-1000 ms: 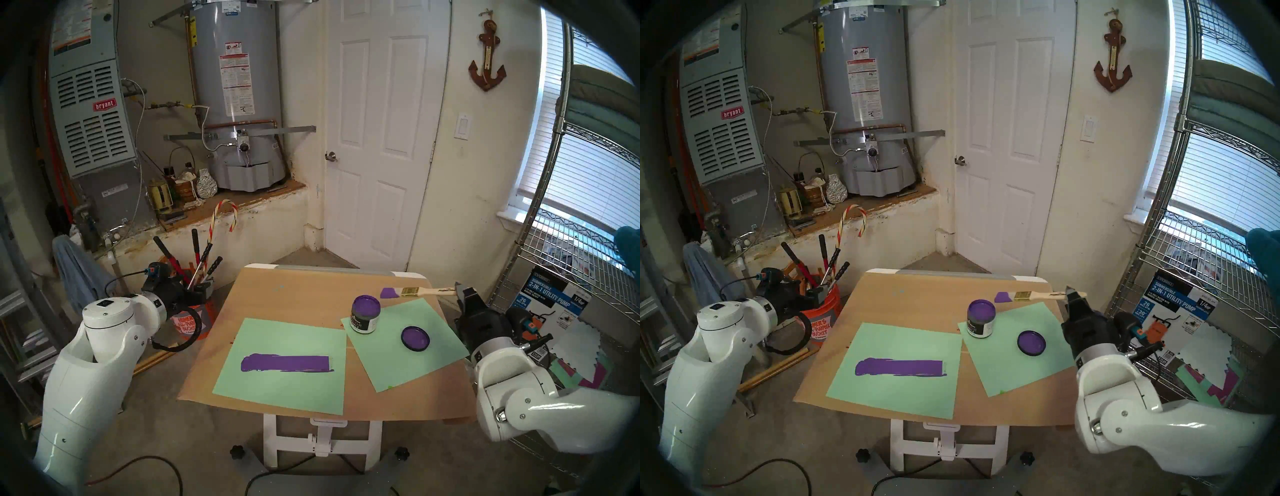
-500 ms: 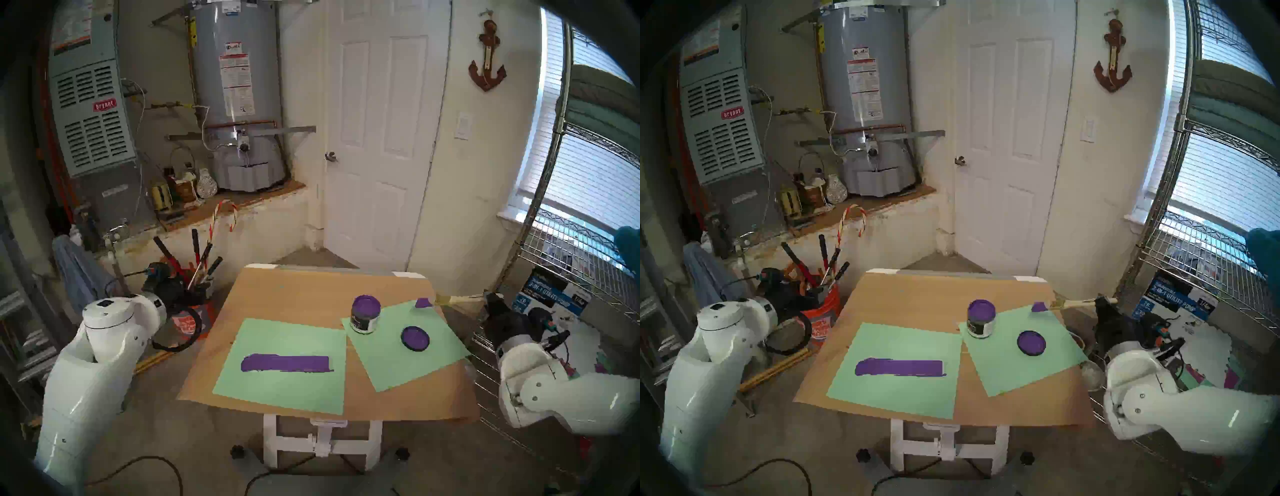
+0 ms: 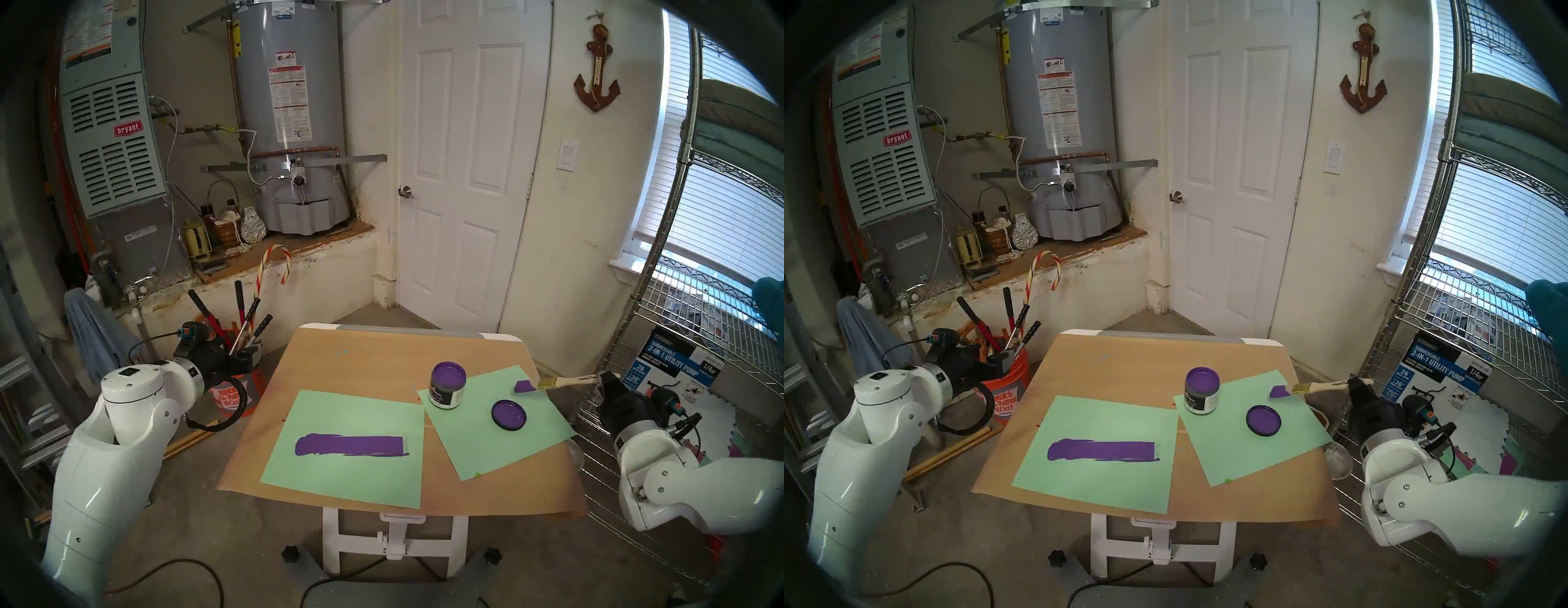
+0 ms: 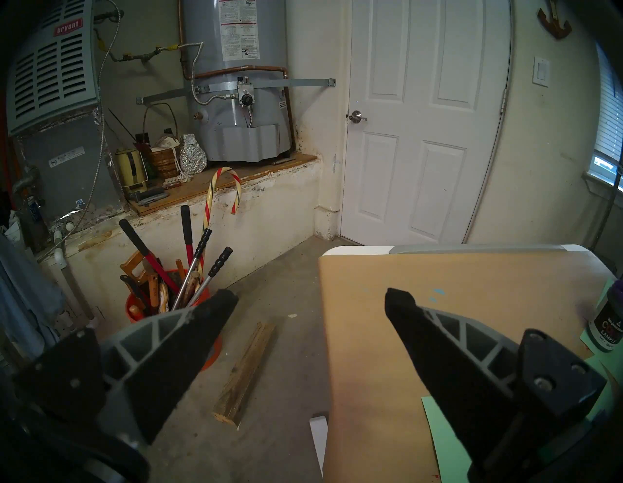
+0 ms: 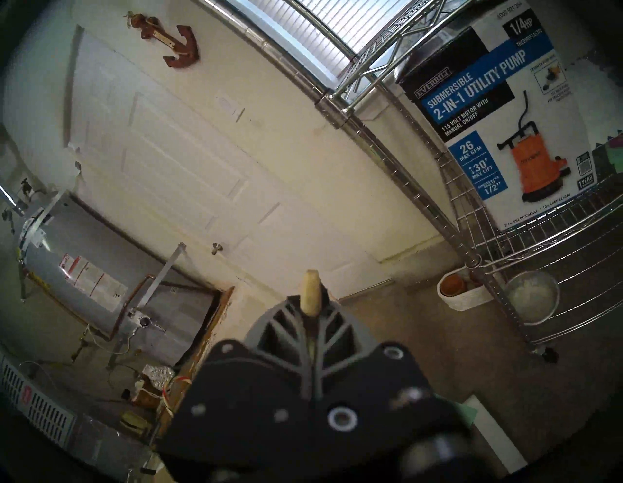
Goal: Pick up brush, dip the brush into paint, and paint the wood
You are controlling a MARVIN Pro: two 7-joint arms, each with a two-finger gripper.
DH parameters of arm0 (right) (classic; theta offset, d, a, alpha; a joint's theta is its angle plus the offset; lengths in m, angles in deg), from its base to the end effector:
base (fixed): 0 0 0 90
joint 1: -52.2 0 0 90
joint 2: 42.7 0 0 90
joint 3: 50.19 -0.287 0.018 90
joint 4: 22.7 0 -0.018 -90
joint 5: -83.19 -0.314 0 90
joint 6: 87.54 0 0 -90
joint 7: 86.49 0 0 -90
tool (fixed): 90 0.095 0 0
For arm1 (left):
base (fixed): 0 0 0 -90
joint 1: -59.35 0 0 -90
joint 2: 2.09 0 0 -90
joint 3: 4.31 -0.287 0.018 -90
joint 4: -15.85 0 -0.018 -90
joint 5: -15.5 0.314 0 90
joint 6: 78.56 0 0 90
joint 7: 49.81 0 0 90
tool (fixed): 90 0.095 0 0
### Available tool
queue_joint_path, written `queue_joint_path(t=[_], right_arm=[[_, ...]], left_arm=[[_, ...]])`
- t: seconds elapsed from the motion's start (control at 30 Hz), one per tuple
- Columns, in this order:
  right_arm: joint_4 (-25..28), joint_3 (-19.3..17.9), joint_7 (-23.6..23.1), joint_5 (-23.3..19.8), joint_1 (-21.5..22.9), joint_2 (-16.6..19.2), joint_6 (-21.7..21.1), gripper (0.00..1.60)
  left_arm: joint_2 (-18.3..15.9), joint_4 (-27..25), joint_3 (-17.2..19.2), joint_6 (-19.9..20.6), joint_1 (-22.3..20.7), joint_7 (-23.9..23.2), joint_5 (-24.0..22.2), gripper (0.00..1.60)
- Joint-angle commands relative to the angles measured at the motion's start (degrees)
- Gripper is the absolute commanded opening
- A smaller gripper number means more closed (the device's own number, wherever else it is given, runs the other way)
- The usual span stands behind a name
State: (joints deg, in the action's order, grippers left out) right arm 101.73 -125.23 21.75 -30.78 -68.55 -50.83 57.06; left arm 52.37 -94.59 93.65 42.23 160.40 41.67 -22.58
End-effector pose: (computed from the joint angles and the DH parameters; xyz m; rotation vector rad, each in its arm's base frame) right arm 0.2826 -0.1347 -0.2379 -1.8776 1.0985 -1.7230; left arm 0.3728 0.1415 -0.2240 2.5402 -0.0903 1.7540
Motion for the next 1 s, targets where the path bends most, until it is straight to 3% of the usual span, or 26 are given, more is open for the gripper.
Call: queue_joint_path(t=[0.0, 0.6, 0.97], right_arm=[[-0.8, -1.8, -3.0, -1.6, -2.6, 1.1, 0.4, 0.00], [0.0, -5.8, -10.5, -6.8, -6.2, -0.6, 0.4, 0.00], [0.8, -7.7, -14.7, -9.2, -10.8, -1.7, 0.4, 0.00]], left_arm=[[-0.1, -0.7, 0.5, -0.2, -0.5, 0.0, 0.0, 1.60], [-0.1, -0.7, 0.4, -0.2, -0.5, 0.0, 0.0, 1.60], [-0.2, -0.7, 0.4, -0.2, -0.5, 0.0, 0.0, 1.60]])
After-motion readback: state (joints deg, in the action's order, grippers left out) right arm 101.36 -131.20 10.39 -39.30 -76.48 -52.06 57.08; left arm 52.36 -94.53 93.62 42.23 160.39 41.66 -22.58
